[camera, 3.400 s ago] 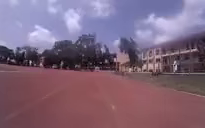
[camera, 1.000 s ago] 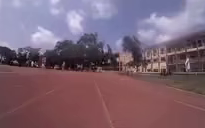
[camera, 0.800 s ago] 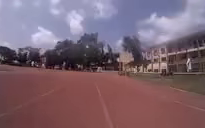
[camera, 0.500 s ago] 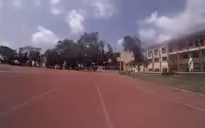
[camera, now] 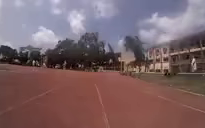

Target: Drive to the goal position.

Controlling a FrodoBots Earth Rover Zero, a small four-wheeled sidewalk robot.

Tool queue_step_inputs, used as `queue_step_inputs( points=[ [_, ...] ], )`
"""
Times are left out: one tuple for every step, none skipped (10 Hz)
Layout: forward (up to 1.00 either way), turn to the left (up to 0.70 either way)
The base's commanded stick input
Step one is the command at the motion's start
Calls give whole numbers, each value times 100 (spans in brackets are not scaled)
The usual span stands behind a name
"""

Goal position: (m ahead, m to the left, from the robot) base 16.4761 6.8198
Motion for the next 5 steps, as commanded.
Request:
queue_step_inputs(
  points=[
    [70,0],
    [70,0],
    [70,0],
    [70,0],
    [70,0]
  ],
)
